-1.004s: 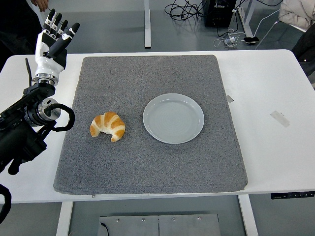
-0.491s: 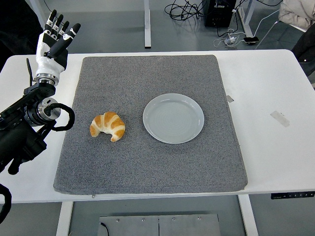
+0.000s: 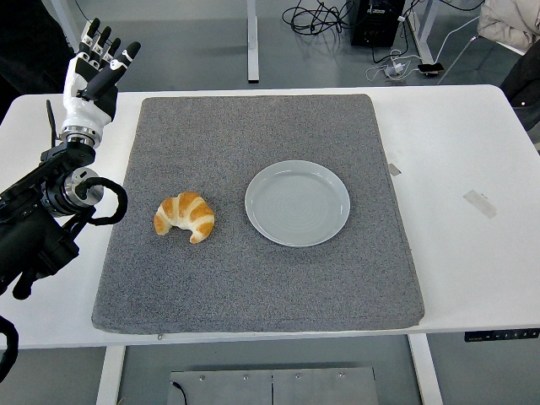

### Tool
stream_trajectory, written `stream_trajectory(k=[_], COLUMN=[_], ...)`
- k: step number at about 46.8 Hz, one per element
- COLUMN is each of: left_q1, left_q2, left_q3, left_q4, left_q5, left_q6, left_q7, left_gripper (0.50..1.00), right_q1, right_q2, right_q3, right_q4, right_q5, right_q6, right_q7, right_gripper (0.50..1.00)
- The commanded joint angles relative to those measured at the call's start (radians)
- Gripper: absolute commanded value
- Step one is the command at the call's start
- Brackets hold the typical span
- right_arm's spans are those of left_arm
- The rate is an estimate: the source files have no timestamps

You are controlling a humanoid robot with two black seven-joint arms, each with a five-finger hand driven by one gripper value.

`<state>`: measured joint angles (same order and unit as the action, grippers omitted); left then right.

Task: Place the bread on the plate

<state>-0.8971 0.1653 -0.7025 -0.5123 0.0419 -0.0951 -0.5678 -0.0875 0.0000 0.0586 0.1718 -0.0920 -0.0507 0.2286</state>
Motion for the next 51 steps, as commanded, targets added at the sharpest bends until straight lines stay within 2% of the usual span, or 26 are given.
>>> stream_trajectory(k=[1,22,30,37,44,51], left_q1=[0.004,-0.020,-0.095,-0.170,-0.250,-0.302], left_q2=[0.013,0.125,0.253,0.299,0.401,0.471], left_q3=[0.001,0.234,0.437,0.601,0.736,0.843], left_q4=[-0.009,-0.035,-0.133,-0.176,-0.229,-0.259], left_q5=[0.006,0.009,0.009,0.010,0.041,0.044], left_q6=[-0.002,-0.005,0.005,0.015,0.026,0.018], left_q7=[0.000,0.000,-0.001,-0.004,-0.010,-0.010], left_gripper=[0.978,0.977,0.977,0.978,0.978,0.978], right_q1=[0.000,0.000,0.000,0.000,0.000,0.000], right_q2=[0.000,0.000,0.000,0.000,0.000,0.000], right_q3=[0.000,0.000,0.000,0.001,0.000,0.000], right_q4=[0.000,0.000,0.000,0.000,0.000,0.000], right_q5=[0.000,0.000,0.000,0.000,0.000,0.000], right_q6=[0.000,0.000,0.000,0.000,0.000,0.000], right_q7=[0.000,0.000,0.000,0.000,0.000,0.000], right_gripper=[1.000,1.000,1.000,1.000,1.000,1.000])
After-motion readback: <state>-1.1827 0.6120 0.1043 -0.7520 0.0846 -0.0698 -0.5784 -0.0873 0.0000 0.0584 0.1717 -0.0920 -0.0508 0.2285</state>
